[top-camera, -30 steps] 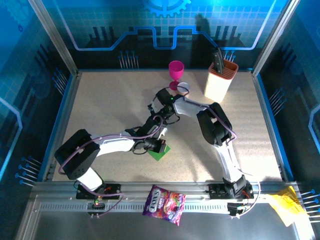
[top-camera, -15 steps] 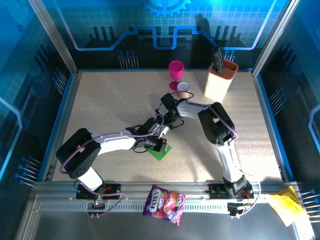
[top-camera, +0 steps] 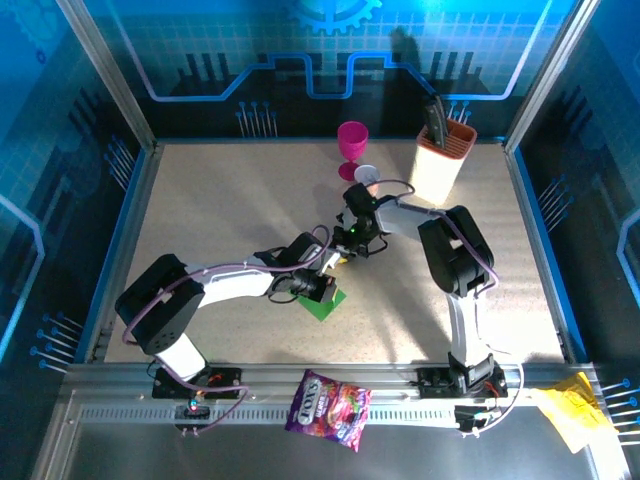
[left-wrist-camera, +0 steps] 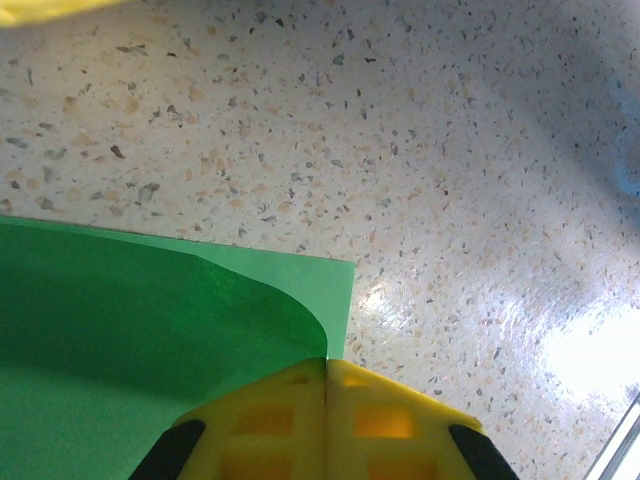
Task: Fold a paper plane with a square sheet of paper (pick it up from the middle)
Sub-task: Fold the triangle a second time at the center of the table.
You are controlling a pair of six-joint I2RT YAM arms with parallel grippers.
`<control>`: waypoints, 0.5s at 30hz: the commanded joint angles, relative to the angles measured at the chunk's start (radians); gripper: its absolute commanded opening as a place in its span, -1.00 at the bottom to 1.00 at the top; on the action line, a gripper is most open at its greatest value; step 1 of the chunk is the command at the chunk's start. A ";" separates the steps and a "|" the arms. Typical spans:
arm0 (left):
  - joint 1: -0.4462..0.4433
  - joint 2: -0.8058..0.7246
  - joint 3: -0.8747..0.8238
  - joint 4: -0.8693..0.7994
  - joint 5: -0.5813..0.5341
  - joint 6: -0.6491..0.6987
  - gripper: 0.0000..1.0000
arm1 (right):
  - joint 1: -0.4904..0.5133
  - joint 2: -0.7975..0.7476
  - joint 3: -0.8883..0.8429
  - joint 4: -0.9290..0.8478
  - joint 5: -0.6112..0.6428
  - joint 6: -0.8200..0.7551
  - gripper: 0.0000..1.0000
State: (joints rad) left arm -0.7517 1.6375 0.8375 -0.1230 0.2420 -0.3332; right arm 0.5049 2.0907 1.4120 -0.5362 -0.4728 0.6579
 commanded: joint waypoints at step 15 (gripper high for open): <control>0.006 0.005 -0.006 -0.008 0.029 0.038 -1.00 | 0.182 0.252 0.342 -0.116 -0.182 -0.136 -1.00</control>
State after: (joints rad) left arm -0.7517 1.6375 0.8371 -0.1230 0.2451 -0.3298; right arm 0.6819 2.2978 1.7393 -0.5846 -0.6586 0.5304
